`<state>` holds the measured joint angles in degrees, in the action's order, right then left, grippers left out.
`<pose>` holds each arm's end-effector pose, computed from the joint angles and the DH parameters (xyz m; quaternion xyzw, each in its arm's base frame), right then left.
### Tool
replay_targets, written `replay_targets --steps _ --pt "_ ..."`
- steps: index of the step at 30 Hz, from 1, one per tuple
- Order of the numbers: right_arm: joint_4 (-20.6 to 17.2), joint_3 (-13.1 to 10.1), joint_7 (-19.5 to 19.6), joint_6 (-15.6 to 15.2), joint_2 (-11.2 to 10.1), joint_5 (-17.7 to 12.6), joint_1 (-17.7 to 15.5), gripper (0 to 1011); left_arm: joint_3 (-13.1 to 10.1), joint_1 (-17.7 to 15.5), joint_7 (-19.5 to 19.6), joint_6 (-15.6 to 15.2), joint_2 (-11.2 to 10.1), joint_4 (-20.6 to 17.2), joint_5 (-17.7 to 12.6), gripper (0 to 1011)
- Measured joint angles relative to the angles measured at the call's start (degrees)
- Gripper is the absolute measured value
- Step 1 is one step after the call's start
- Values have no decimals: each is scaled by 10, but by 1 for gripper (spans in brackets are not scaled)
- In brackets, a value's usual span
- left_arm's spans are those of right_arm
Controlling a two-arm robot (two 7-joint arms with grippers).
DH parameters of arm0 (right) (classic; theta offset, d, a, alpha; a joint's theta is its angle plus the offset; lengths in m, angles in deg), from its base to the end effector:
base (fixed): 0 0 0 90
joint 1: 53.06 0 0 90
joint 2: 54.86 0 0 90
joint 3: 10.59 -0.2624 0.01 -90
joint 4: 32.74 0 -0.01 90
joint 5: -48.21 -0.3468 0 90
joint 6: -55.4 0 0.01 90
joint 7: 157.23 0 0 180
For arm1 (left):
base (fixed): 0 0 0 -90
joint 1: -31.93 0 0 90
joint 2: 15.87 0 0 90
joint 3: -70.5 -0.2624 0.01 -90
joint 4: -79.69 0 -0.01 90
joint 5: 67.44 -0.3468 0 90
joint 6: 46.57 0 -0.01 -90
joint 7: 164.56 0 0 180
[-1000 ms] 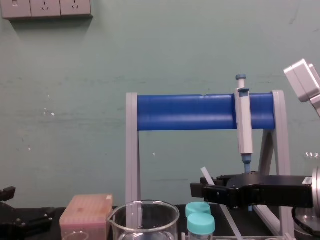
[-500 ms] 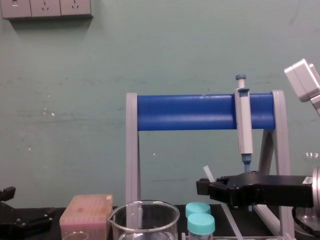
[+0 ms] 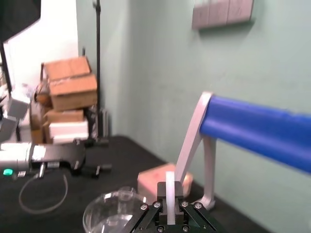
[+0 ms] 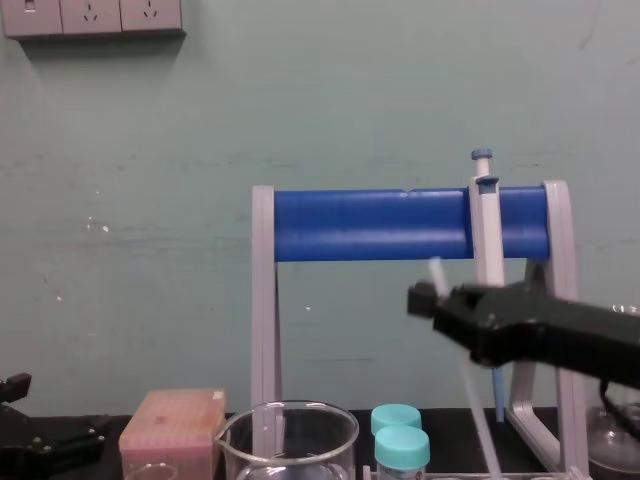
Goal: Pick up the stirring rod with one hand, then place it down.
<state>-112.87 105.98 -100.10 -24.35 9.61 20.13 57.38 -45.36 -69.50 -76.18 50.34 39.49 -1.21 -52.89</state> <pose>0.4307 0.0016 -0.2327 0.0292 -0.0809 -0.3238 0.9422 0.3895 0.0569 -0.2873 0.1414 -0.1324 0.5799 0.7913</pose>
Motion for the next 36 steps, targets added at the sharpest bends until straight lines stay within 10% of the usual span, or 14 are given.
replay_targets --steps 16,36 --pt "-125 -118 38 75 -5 -40 -57 70 0 0 0 0 0 0 0 1000" --pt "-139 -160 21 43 -10 -72 -82 70 0 0 0 0 0 0 0 1000"
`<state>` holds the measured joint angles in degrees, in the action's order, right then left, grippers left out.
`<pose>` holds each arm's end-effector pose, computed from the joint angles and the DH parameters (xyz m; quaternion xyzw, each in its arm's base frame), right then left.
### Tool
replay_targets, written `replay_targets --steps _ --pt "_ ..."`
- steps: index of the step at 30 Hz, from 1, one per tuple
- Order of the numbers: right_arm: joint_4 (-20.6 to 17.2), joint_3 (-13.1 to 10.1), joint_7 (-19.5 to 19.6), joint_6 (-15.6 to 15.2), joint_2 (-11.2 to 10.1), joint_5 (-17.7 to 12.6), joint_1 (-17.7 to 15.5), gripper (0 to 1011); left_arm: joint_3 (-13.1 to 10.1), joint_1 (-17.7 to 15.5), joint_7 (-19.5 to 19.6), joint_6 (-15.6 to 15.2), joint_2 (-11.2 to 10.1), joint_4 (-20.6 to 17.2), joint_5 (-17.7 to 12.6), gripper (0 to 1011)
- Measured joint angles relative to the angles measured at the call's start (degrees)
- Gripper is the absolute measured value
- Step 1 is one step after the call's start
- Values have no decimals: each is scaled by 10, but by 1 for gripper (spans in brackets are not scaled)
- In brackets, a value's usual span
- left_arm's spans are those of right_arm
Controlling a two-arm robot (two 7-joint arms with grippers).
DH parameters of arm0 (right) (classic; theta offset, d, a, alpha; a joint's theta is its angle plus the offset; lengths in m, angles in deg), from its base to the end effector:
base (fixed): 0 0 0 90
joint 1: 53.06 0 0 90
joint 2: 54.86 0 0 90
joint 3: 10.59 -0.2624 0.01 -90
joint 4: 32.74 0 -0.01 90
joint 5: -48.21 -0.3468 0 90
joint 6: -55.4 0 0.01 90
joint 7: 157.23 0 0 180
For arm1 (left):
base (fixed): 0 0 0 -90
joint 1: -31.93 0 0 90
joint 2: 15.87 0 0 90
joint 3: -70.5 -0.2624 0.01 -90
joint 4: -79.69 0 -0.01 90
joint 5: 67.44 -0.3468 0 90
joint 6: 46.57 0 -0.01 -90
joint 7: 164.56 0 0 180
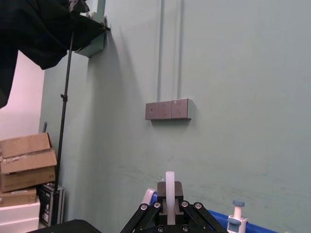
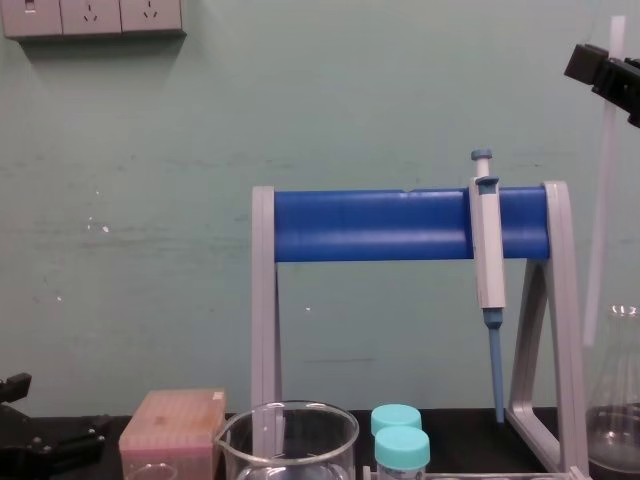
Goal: Pick up the stirring rod with one hand, then place it down.
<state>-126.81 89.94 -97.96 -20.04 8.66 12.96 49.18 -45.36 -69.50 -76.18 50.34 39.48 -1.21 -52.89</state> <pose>0.4047 -0.0506 -0.1665 0.1763 -0.1455 -0.3963 0.8892 0.3895 0.0570 -0.2873 0.1415 -0.1325 0.5799 0.7913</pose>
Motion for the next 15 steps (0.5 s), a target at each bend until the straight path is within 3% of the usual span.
replay_targets --steps 15 --pt "19 10 -16 -6 2 -4 11 70 0 0 0 0 0 0 0 1000"
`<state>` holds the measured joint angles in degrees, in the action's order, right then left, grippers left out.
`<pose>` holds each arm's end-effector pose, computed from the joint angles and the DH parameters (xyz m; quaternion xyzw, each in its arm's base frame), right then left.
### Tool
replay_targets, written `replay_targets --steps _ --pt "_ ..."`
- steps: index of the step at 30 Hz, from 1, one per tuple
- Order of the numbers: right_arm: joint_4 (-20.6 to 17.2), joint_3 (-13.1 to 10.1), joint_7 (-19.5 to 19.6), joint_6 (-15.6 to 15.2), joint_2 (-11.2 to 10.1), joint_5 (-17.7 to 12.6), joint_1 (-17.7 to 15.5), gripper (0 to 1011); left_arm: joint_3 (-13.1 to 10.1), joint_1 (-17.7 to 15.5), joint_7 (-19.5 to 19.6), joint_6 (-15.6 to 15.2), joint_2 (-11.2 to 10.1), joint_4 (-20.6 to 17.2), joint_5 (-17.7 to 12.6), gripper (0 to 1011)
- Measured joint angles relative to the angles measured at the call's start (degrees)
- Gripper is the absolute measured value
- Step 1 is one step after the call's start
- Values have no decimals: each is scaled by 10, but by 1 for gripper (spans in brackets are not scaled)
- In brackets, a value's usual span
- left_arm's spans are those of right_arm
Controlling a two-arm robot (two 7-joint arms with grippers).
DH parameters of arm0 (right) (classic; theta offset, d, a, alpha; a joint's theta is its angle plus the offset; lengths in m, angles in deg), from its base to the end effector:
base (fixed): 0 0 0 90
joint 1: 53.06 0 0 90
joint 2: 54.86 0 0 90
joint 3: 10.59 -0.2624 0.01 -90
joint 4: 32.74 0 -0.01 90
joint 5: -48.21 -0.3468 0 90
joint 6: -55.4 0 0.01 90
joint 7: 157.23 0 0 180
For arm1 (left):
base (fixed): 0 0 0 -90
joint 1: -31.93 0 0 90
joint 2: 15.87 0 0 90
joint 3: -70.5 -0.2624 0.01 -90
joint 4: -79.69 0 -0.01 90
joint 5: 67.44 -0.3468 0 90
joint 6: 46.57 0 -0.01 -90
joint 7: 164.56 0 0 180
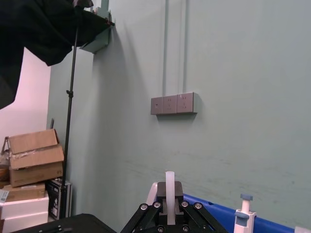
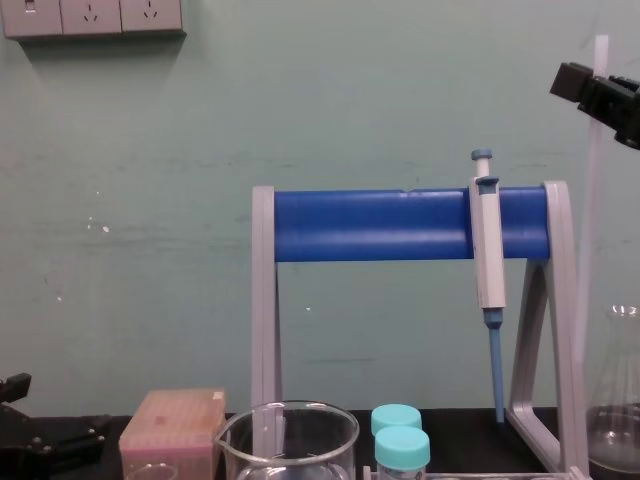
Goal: Pick up the stirring rod with one hand, then place it down.
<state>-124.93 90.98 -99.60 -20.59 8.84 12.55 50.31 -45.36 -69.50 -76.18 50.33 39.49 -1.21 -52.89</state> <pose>0.4103 -0.0491 -0.1720 0.1697 -0.1350 -0.3844 0.8974 0.3895 0.0569 -0.2873 0.1415 -0.1324 0.5800 0.7913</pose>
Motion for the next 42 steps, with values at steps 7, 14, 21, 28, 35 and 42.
replay_targets --steps 7,14,21,28,35,42 --pt "9 8 -7 -4 0 -3 7 70 0 0 0 0 0 0 0 1000" --pt "14 13 -11 -6 -1 -8 9 70 0 0 0 0 0 0 0 1000" --pt "18 16 -13 -9 -2 -12 12 70 0 0 0 0 0 0 0 1000" --pt "23 19 -15 -10 -3 -13 15 70 0 0 0 0 0 0 0 1000" --pt "27 23 -17 -11 -4 -15 20 70 0 0 0 0 0 0 0 1000" --pt "28 25 -17 -11 -4 -16 20 70 0 0 0 0 0 0 0 1000"
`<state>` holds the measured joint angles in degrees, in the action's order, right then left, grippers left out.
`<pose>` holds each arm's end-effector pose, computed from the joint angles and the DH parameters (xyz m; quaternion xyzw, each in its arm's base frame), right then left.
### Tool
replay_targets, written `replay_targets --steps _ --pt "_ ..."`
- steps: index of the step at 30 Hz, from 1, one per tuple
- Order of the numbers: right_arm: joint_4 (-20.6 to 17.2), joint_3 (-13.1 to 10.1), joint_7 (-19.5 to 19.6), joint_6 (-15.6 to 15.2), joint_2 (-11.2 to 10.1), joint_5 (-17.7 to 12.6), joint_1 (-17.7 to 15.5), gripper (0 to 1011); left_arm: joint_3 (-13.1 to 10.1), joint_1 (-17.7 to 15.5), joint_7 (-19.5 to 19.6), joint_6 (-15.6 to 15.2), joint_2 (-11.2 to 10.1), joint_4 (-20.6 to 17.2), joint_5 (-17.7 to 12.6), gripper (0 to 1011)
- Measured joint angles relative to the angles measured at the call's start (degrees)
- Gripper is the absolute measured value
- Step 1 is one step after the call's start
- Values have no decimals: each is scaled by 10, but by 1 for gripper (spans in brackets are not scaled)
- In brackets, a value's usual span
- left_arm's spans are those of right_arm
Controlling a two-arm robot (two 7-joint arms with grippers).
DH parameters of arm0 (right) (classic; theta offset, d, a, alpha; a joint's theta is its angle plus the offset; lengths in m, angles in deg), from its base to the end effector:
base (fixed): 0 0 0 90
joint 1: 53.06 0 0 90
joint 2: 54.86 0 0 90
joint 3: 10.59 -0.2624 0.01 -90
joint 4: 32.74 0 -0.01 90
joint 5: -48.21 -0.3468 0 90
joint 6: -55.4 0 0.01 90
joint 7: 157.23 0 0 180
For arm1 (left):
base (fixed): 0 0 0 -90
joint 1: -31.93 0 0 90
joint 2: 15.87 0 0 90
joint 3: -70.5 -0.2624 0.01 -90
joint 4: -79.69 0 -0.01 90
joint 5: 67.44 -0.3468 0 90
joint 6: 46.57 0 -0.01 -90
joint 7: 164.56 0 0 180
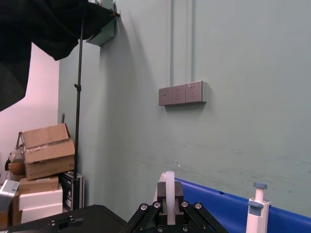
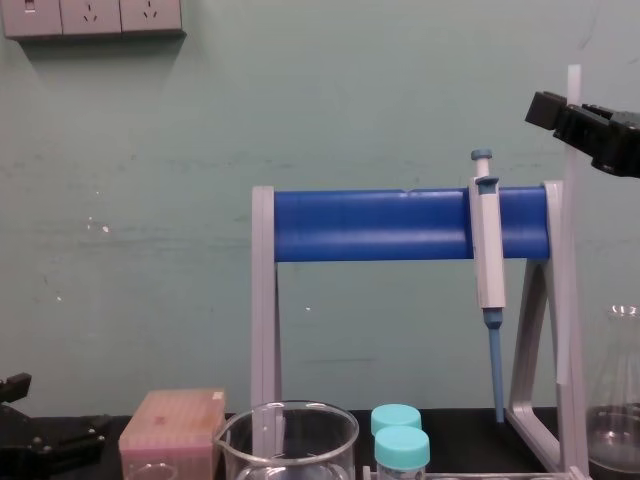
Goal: Pick up the stirring rod with one hand, then place it down.
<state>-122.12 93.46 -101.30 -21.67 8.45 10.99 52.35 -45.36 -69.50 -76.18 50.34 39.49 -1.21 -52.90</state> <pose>0.4186 -0.0450 -0.1798 0.1599 -0.1130 -0.3665 0.9096 0.3895 0.0569 -0.2873 0.1415 -0.1325 0.5799 0.7913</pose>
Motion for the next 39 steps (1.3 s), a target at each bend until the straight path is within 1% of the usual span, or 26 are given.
replay_targets --steps 33,37,39 --pt "-3 2 3 1 -2 3 -5 70 0 0 0 0 0 0 0 1000" --pt "0 6 -3 0 -1 0 -6 70 0 0 0 0 0 0 0 1000" --pt "2 13 -10 -2 0 -5 -7 70 0 0 0 0 0 0 0 1000"
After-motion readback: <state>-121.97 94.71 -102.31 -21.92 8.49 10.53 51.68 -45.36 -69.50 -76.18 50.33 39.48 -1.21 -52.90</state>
